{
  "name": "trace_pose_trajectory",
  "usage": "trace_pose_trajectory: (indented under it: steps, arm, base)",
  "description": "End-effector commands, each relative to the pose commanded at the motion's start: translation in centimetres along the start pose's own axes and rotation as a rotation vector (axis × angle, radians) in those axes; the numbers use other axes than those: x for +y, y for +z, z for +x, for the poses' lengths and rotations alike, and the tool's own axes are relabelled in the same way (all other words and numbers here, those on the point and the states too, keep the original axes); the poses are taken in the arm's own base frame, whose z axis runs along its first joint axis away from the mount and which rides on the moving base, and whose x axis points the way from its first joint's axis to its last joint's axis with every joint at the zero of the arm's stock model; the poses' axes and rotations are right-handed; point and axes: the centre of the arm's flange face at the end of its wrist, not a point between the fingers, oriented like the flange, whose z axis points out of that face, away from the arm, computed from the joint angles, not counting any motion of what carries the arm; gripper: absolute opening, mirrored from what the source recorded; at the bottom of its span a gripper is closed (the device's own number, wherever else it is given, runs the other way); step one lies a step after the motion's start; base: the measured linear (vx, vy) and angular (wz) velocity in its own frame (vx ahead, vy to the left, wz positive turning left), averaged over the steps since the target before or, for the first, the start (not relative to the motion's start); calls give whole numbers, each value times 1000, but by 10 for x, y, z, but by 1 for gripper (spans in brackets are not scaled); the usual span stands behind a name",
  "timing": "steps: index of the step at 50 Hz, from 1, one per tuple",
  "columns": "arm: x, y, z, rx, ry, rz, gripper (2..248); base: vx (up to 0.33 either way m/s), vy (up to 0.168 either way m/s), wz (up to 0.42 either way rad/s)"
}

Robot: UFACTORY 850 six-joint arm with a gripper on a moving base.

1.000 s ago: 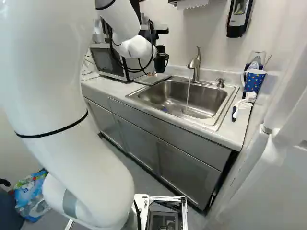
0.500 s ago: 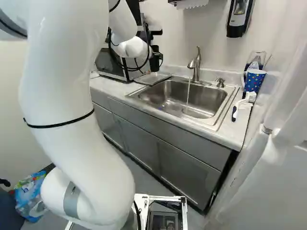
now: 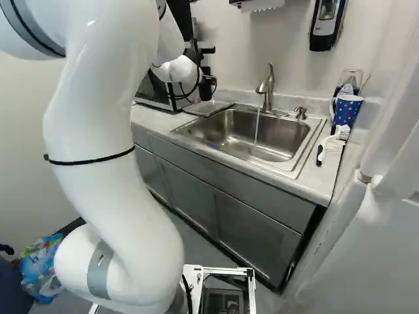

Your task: Rinse the cup and place it in the tray

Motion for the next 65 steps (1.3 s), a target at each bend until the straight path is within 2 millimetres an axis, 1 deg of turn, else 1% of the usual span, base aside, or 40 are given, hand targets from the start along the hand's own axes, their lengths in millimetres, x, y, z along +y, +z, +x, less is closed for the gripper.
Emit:
trace_pose_trajectory:
  steps: [15, 20, 50, 59, 60, 65]
  arm:
    - [1, 7, -16, -29, 0, -2, 125]
    - [1, 13, -20, -37, -1, -2, 125]
    - [-7, 81, -40, -61, -5, 8, 125]
    - [-7, 83, -40, -60, -5, 9, 125]
    - [-7, 83, -40, -60, -5, 9, 138]
    - [-7, 83, -40, -60, -5, 9, 138]
  base:
    - [0, 0, 0]
    - [0, 0, 0]
    - [0, 0, 0]
    - [0, 0, 0]
    - [0, 0, 0]
    - [0, 0, 0]
